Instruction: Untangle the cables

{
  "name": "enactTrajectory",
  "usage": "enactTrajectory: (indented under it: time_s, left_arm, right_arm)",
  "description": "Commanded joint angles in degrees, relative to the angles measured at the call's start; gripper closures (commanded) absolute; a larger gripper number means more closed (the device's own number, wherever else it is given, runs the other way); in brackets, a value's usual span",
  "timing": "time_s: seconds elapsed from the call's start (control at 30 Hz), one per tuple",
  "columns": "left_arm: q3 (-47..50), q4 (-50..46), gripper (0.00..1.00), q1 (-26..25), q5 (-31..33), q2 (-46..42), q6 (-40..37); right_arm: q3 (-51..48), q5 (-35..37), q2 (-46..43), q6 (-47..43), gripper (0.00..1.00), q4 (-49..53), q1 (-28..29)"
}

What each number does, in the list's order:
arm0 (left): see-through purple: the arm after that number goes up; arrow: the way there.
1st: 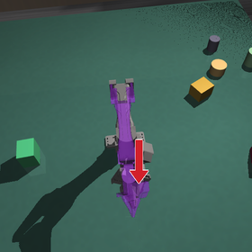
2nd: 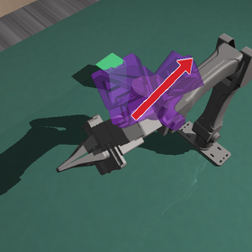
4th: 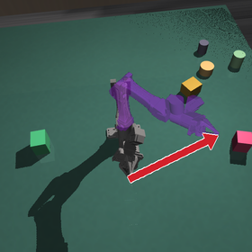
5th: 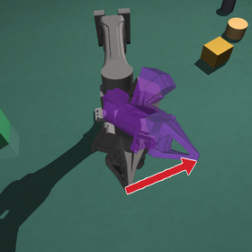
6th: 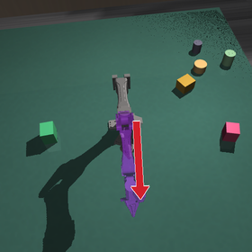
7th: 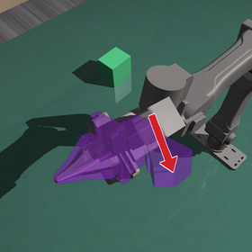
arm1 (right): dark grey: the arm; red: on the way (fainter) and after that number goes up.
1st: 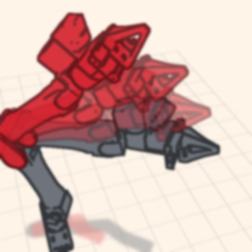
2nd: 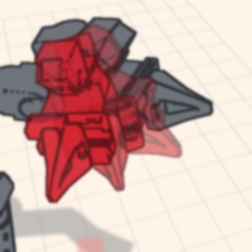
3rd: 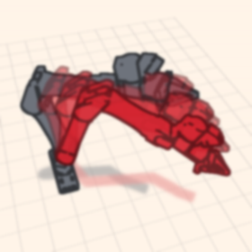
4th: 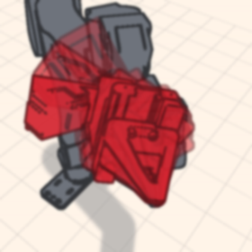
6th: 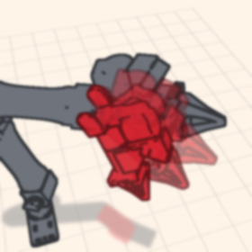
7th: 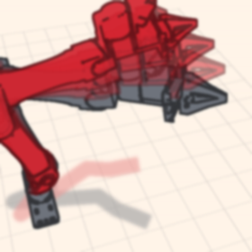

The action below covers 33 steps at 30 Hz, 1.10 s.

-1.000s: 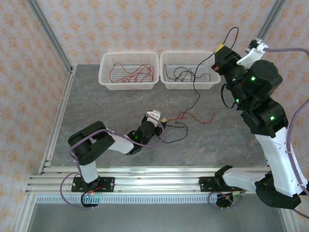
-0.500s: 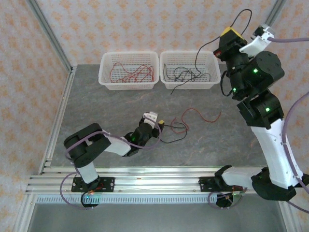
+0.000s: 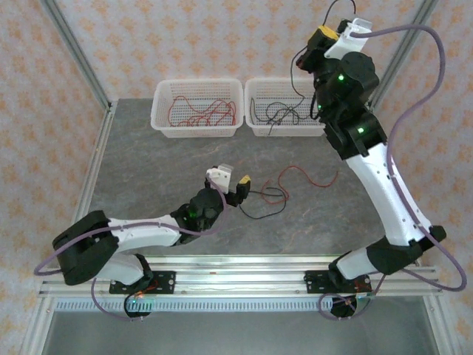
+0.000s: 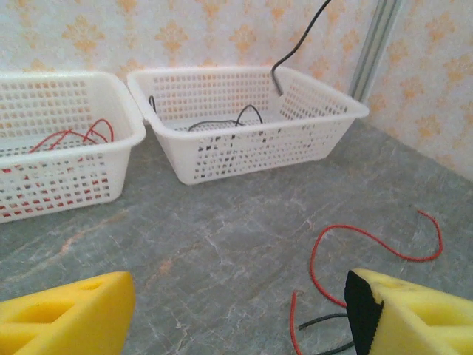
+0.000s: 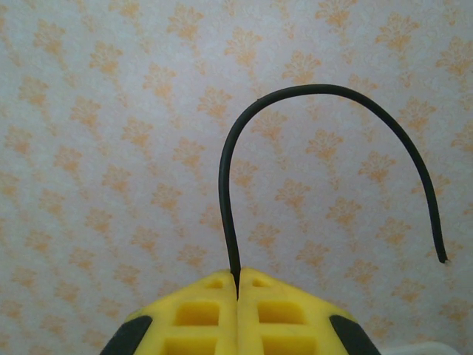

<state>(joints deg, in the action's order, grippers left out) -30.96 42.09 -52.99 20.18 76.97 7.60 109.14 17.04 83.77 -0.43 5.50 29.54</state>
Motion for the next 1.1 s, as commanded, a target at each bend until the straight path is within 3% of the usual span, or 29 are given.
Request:
enactTrajectory:
  time_s: [0.0,0.47,0.67,0.9,1.07]
  left_arm:
    - [1.4,-5.2,0.23,-1.3,3.0,-4.2,0.8]
    - [6.2,-16.1,0.22,-5.0,10.1,-19.5,5.5]
    - [7.4,-18.6,0.21,-5.3,11.4,-23.4,7.3]
    - [7.1,-19.2,0.21,-5.4,12.2,-23.8,7.1]
    - [6.1,-19.2,0.21,-5.4,11.8,-22.0,6.9]
  right_arm:
    - [2.9,3.4,2.8,-5.1,1.00,-5.6,-0.9]
    - [16.5,3.2,25.4,-0.1,1.00,-4.6,-11.0]
    - [17.5,2.8,33.0,3.4,1.00,-1.5,-15.1]
    - [13.1,-1.0,37.8,6.5,1.00,2.6,-18.3]
    - [18.9,-8.7,44.6,9.3,1.00,12.5,-19.7]
